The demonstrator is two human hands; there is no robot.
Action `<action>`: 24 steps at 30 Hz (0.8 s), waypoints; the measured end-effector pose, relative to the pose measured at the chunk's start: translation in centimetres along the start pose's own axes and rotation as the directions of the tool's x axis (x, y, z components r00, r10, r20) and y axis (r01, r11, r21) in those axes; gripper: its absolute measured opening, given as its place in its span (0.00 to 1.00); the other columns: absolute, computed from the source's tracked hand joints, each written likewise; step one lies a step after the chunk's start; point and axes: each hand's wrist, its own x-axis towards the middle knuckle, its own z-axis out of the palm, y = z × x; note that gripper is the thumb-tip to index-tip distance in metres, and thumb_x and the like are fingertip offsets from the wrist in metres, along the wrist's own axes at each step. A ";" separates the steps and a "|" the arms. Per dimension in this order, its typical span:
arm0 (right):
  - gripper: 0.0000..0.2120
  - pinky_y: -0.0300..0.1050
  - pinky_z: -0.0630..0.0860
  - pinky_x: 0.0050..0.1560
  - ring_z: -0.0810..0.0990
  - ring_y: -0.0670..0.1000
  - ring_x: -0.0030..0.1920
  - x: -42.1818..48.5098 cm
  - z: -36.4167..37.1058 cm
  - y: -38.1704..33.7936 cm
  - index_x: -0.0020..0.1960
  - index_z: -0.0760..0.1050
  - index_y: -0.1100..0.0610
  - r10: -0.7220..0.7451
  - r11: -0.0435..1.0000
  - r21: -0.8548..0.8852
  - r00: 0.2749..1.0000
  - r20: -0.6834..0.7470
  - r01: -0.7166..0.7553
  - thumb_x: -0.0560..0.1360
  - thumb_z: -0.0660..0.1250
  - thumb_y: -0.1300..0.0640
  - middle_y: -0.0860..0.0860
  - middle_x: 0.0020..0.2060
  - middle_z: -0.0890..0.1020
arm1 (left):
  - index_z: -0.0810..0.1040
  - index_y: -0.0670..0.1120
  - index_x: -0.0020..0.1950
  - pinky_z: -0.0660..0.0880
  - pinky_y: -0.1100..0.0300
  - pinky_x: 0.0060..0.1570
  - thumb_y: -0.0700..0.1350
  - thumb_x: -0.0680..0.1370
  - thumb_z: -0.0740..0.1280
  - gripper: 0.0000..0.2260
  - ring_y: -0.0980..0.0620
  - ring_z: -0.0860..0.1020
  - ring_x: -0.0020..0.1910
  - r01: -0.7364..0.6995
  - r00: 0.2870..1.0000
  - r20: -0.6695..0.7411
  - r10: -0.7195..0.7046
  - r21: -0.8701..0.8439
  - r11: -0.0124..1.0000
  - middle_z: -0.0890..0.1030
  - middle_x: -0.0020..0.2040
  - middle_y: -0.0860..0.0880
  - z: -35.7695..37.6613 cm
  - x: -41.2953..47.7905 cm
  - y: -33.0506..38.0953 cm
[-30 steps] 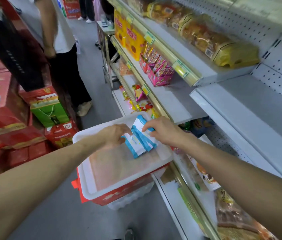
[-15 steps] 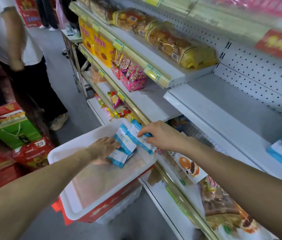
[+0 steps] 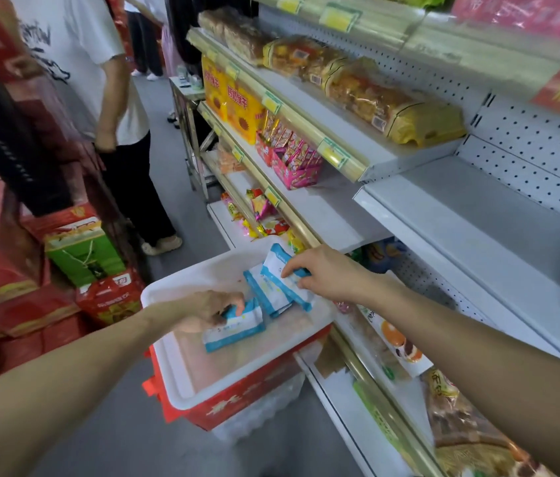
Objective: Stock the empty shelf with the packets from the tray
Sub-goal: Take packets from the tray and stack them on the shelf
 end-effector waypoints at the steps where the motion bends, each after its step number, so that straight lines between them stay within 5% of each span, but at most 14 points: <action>1: 0.17 0.47 0.76 0.64 0.79 0.47 0.61 -0.1 0.0 -0.2 0.64 0.81 0.45 -0.006 1.000 0.002 1.000 0.002 0.006 0.77 0.70 0.59 0.45 0.64 0.81 | 0.68 0.68 0.52 0.73 0.52 0.53 0.42 0.78 0.64 0.18 0.50 0.73 0.47 -0.007 1.000 0.020 0.007 0.027 1.000 0.73 0.47 0.59 -0.1 -0.5 0.0; 4: 0.17 0.44 0.75 0.63 0.79 0.46 0.61 -0.6 0.1 -0.6 0.64 0.81 0.47 -0.026 1.000 0.003 1.000 0.004 0.026 0.78 0.70 0.60 0.45 0.63 0.82 | 0.71 0.76 0.54 0.73 0.55 0.59 0.42 0.78 0.61 0.24 0.53 0.74 0.52 -0.006 1.000 0.031 0.007 -0.007 1.000 0.74 0.55 0.57 -0.7 -1.9 0.4; 7: 0.17 0.44 0.75 0.64 0.78 0.45 0.62 -1.7 -0.2 -0.8 0.64 0.81 0.46 -0.041 0.999 0.013 0.999 0.003 0.041 0.78 0.69 0.60 0.44 0.64 0.81 | 0.78 0.70 0.58 0.69 0.61 0.62 0.41 0.76 0.63 0.23 0.60 0.73 0.57 0.019 1.000 -0.010 -0.020 -0.132 0.991 0.74 0.58 0.64 -2.0 -3.3 1.9; 12: 0.19 0.47 0.76 0.62 0.79 0.49 0.62 -5.1 -2.8 -0.1 0.62 0.82 0.44 -0.017 0.998 0.064 0.998 -0.054 0.021 0.78 0.67 0.63 0.47 0.64 0.81 | 0.82 0.64 0.59 0.73 0.60 0.60 0.36 0.74 0.62 0.25 0.57 0.77 0.59 -0.053 0.988 -0.152 0.013 -0.262 0.963 0.78 0.61 0.63 -6.0 -5.1 6.6; 17: 0.21 0.30 0.73 0.42 0.76 0.38 0.41 -10.5 -6.9 2.9 0.63 0.82 0.43 0.051 0.996 0.074 0.992 -0.111 -0.042 0.79 0.65 0.64 0.43 0.55 0.79 | 0.83 0.61 0.63 0.75 0.61 0.57 0.33 0.78 0.61 0.26 0.57 0.78 0.57 -0.180 0.977 -0.172 0.127 -0.337 0.924 0.79 0.64 0.59 -10.7 -5.8 15.0; 21: 0.20 0.47 0.75 0.59 0.77 0.47 0.56 -16.0 -10.3 6.9 0.61 0.83 0.41 0.099 0.995 0.039 0.977 -0.188 -0.093 0.78 0.69 0.63 0.46 0.59 0.80 | 0.81 0.61 0.66 0.78 0.52 0.58 0.36 0.80 0.62 0.23 0.50 0.80 0.57 -0.274 0.961 -0.131 0.244 -0.340 0.899 0.79 0.65 0.54 -12.8 -5.2 22.3; 24: 0.19 0.41 0.71 0.60 0.76 0.46 0.57 -21.4 -12.7 9.5 0.62 0.83 0.45 0.165 0.985 0.093 0.962 -0.218 -0.148 0.78 0.69 0.65 0.47 0.59 0.79 | 0.81 0.62 0.66 0.79 0.56 0.54 0.37 0.80 0.63 0.23 0.52 0.81 0.57 -0.320 0.947 -0.093 0.307 -0.354 0.879 0.78 0.67 0.56 -13.4 -4.1 27.9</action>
